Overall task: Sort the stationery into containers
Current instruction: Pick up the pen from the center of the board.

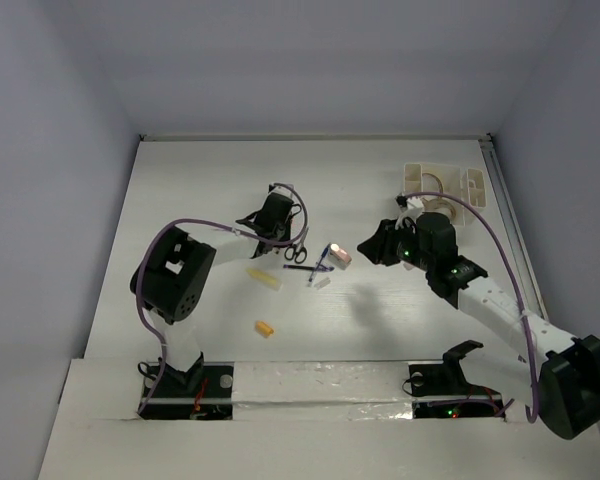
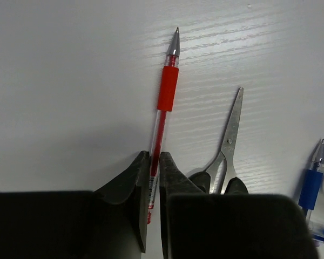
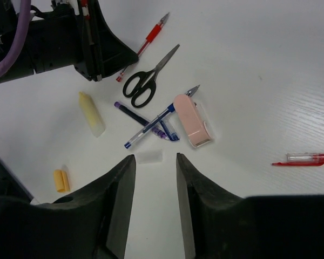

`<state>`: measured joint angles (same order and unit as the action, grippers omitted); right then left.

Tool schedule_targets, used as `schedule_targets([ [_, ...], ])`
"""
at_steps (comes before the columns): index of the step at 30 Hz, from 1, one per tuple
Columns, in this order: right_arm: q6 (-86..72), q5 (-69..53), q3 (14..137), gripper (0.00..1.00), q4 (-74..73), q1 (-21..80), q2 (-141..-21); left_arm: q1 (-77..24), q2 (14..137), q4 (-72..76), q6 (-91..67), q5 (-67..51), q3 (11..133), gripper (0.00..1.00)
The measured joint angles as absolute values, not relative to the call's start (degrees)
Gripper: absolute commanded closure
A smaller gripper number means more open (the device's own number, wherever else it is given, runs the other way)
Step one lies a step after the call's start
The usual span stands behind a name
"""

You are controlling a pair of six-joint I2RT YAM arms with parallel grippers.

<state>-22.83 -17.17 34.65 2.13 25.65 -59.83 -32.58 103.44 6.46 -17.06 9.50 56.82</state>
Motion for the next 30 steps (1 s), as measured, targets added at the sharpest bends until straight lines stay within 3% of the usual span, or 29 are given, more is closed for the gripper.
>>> schedule_targets([
  [7,-22.96,-12.64,34.65,0.44,1.10,25.65,-61.87,-32.99,102.69,8.19,-18.00,12.78,55.24,1.00],
  [12,-23.20,-6.98,34.85,0.43,-1.32,25.65,-63.18,-32.60,98.94,7.92,-18.61,16.01,51.68,1.00],
  [22,-25.47,7.57,36.99,0.45,-6.24,25.65,-71.07,-35.31,69.63,16.19,-22.26,12.51,40.62,1.00],
  [30,-28.97,12.27,38.28,0.44,-7.51,25.65,-78.37,-44.10,56.49,19.66,-23.46,8.88,30.59,1.00],
])
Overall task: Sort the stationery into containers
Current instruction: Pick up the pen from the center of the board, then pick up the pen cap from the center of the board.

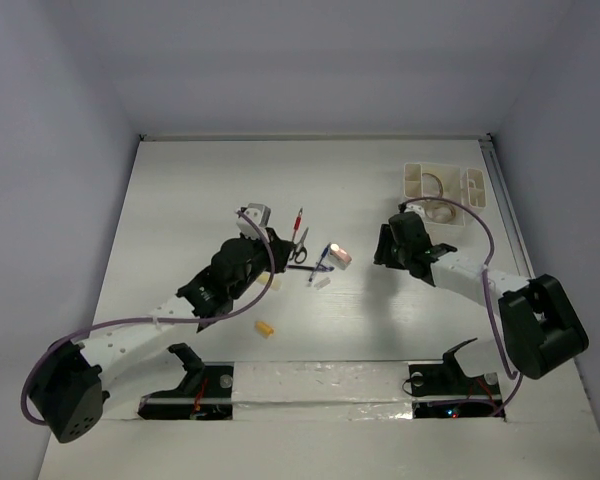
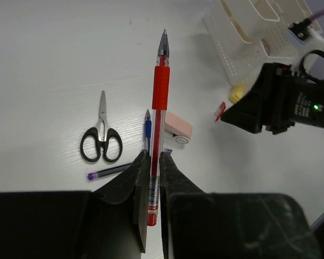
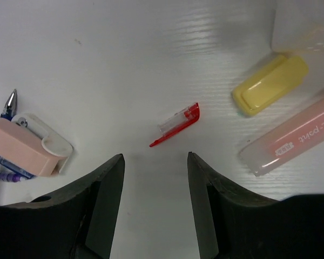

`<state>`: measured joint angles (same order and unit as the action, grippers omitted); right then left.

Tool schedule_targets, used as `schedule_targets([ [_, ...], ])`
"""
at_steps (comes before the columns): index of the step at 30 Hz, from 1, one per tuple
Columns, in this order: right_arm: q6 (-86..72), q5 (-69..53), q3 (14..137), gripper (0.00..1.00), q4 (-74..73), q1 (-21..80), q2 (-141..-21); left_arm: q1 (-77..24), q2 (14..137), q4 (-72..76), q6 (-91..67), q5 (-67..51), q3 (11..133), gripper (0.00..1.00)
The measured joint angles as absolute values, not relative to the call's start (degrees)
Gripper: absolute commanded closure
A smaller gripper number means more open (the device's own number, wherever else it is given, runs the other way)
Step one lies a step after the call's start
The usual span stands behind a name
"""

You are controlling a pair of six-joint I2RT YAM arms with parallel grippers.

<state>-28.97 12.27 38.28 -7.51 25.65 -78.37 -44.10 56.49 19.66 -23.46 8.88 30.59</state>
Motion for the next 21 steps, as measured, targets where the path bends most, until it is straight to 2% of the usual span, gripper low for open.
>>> schedule_targets([
  [13,-34.98,15.68,43.05,0.42,-7.05,25.65,-88.18,-46.65,52.71,24.51,-20.67,7.31,24.01,1.00],
  [18,-35.97,17.47,43.31,0.44,-6.81,25.65,-88.79,-46.65,52.62,25.52,-19.53,7.31,22.13,1.00],
  [21,-35.77,18.35,44.36,0.49,-6.81,25.65,-89.97,-46.65,52.86,25.78,-19.25,7.29,21.98,1.00],
])
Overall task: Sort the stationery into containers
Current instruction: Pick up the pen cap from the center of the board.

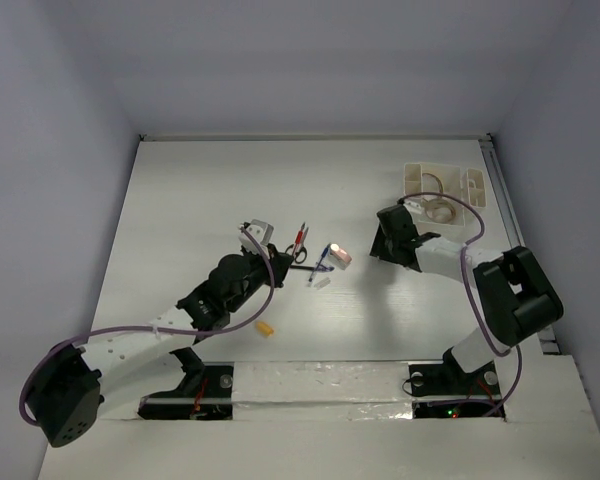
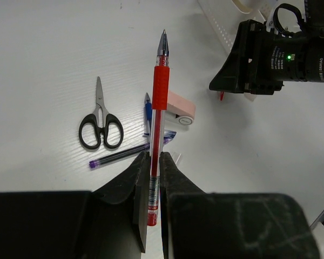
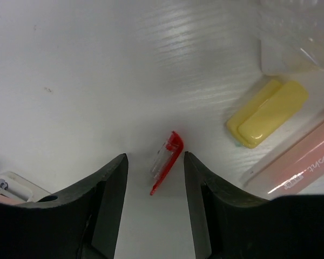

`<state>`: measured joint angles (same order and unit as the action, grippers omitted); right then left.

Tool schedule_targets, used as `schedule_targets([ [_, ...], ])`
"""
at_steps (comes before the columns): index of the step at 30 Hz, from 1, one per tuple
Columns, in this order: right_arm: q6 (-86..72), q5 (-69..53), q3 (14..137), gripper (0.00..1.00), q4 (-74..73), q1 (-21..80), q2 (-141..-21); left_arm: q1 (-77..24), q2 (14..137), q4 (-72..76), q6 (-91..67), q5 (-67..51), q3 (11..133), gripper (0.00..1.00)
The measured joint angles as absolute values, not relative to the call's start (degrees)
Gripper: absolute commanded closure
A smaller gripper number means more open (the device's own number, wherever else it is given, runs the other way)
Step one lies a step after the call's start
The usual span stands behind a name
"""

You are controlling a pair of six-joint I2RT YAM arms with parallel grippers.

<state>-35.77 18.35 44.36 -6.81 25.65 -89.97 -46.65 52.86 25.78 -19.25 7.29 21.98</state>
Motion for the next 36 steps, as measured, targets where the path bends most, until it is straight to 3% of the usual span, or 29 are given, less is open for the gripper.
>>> schedule_targets([
  [7,-35.29,20.01,46.46,0.54,-6.04,25.65,-92.55,-46.65,53.63,26.61,-18.90,7.29,21.98,1.00],
  [8,-35.11,20.21,46.70,0.59,-6.00,25.65,-92.82,-46.65,53.63,26.74,-18.90,7.31,21.98,1.00],
  [13,-34.24,21.10,47.16,0.64,-6.04,25.65,-93.43,-46.65,53.89,26.98,-18.85,7.31,21.98,1.00],
  [21,-33.58,22.22,47.18,0.84,-6.90,25.65,-93.43,-46.65,53.93,27.00,-18.59,7.31,21.98,1.00],
  [23,-33.41,22.28,47.20,0.96,-6.94,25.65,-93.43,-46.65,53.93,27.03,-18.52,7.31,21.98,1.00],
  [25,-33.34,22.26,47.20,1.00,-6.94,25.65,-93.38,-46.65,53.93,27.03,-18.50,7.31,21.98,1.00],
  [31,-32.32,21.28,47.18,1.00,-7.84,25.65,-91.61,-46.65,55.16,27.75,-18.52,6.74,21.98,1.00],
  [36,-30.76,18.11,47.09,1.00,-6.39,25.65,-81.49,-46.92,56.51,28.69,-19.70,4.23,21.98,1.00],
])
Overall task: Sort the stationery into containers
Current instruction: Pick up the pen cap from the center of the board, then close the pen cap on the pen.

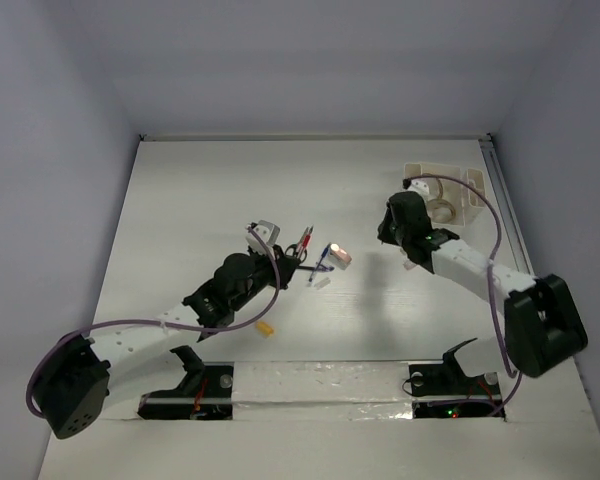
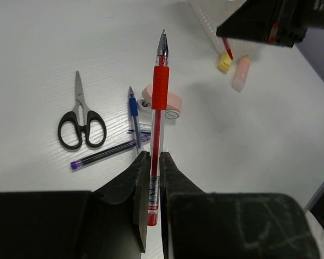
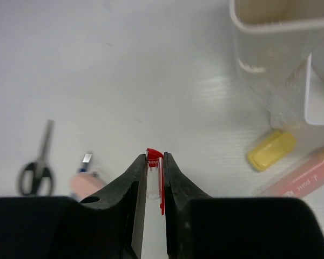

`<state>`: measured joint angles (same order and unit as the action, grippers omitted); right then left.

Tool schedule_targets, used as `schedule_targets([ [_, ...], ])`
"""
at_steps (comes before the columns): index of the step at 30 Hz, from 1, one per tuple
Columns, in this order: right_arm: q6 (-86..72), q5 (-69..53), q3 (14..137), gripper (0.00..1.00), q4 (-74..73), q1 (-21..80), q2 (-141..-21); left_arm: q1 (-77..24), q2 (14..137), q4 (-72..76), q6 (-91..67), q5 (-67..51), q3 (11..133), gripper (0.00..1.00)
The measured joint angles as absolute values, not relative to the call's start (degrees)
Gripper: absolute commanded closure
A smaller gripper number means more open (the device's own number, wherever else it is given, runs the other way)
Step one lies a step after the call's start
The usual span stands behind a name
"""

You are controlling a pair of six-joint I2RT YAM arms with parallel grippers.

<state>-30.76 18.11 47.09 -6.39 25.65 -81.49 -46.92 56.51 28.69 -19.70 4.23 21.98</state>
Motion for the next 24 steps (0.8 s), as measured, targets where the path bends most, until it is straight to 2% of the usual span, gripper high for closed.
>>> schedule_targets([
  [4,-30.87,14.11,47.09,1.00,-1.52,25.65,-71.75,-47.90,57.10,30.30,-21.45,2.37,22.35,1.00],
  [9,-33.34,9.37,45.50,1.00,7.03,26.44,-65.98,-48.95,63.24,33.01,-24.69,-2.17,26.11,1.00],
  [24,-37.60,5.91,41.08,1.00,21.12,32.38,-65.28,-50.70,72.20,40.27,-31.99,-6.22,32.45,1.00],
])
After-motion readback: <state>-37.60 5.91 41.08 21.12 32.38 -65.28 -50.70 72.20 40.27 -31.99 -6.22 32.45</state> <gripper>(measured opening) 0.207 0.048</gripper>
